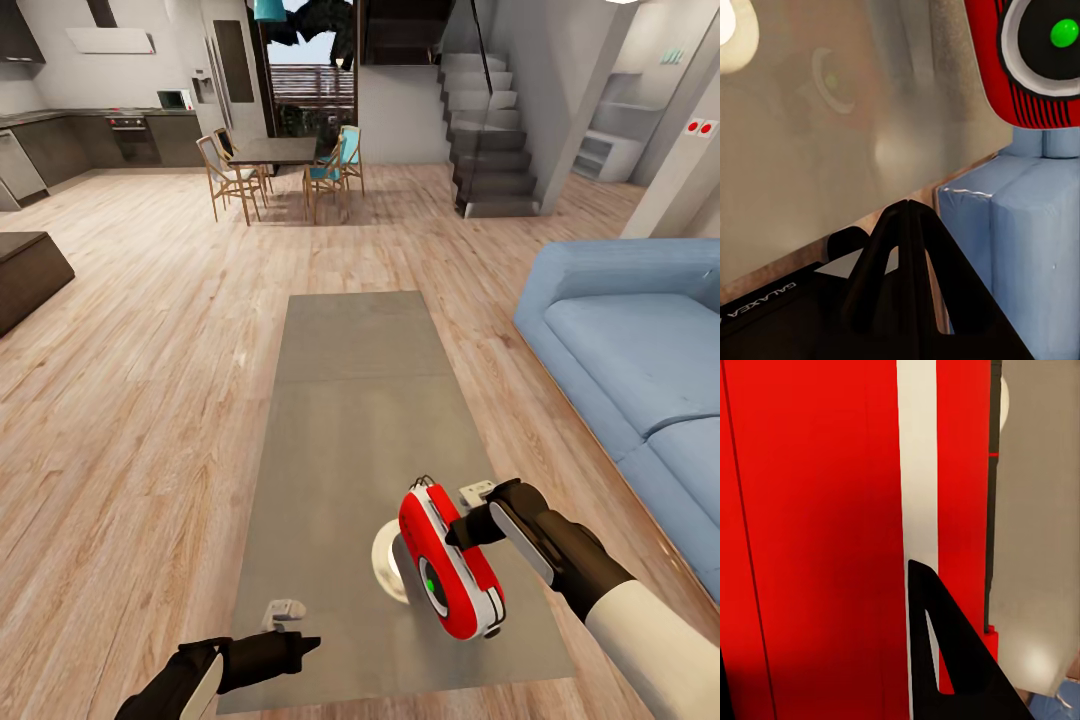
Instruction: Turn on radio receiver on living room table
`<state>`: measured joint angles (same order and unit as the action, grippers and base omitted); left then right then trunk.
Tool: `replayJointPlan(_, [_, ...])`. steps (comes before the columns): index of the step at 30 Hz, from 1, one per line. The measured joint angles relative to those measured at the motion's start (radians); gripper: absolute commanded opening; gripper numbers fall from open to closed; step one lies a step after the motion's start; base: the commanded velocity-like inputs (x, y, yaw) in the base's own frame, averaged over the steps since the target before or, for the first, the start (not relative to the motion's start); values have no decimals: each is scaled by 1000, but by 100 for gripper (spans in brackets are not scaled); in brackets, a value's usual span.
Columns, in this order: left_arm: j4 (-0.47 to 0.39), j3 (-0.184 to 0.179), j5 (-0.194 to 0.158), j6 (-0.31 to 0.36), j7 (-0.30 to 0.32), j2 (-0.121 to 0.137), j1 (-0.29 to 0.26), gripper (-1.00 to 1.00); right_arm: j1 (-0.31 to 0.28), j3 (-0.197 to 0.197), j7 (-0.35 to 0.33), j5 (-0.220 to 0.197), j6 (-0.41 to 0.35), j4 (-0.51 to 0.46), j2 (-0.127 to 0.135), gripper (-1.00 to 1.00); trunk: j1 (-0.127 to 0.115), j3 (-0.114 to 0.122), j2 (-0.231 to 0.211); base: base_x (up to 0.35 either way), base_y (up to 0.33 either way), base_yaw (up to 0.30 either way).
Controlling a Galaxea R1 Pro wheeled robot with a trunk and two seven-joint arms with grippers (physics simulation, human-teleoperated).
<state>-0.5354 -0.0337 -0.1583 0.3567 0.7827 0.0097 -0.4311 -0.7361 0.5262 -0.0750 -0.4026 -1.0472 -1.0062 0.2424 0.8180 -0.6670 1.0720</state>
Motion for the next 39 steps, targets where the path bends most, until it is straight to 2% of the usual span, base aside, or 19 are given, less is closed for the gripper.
replayJointPlan(26, [0,0,-1,1,0,1,0,-100,0,-2,0,1,0,-2,0,-100,0,0,0,0,0,0])
replayJointPlan(29, [0,5,-1,1,1,7,0,-100,-3,4,1,21,17,15,0,-100,0,0,0,0,0,0])
replayJointPlan(33, [0,5,-1,1,1,7,0,-100,-3,4,1,17,21,39,0,-100,0,0,0,0,0,0])
replayJointPlan(39, [0,6,-2,-8,1,25,1,-100,-3,3,1,33,16,57,1,-100,0,0,0,0,0,0])
